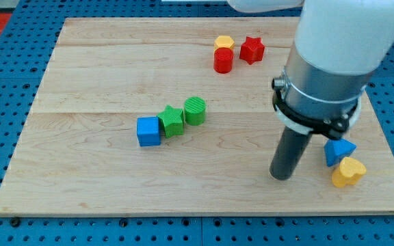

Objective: Slightly push the heart and triangle towards the bottom right side of the board

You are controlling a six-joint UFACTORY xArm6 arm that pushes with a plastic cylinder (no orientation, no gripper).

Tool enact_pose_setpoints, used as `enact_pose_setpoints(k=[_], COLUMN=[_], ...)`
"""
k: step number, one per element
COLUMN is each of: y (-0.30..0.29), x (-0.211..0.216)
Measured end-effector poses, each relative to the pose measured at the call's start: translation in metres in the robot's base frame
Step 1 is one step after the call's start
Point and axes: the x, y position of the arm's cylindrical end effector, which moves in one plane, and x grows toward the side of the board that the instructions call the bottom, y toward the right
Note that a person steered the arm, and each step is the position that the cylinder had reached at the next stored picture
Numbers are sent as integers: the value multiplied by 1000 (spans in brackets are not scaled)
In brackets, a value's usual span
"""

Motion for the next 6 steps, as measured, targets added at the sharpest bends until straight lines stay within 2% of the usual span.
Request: enact_pose_setpoints(k=[2, 3, 6], y=[33, 87, 75], x=[-67, -76, -48])
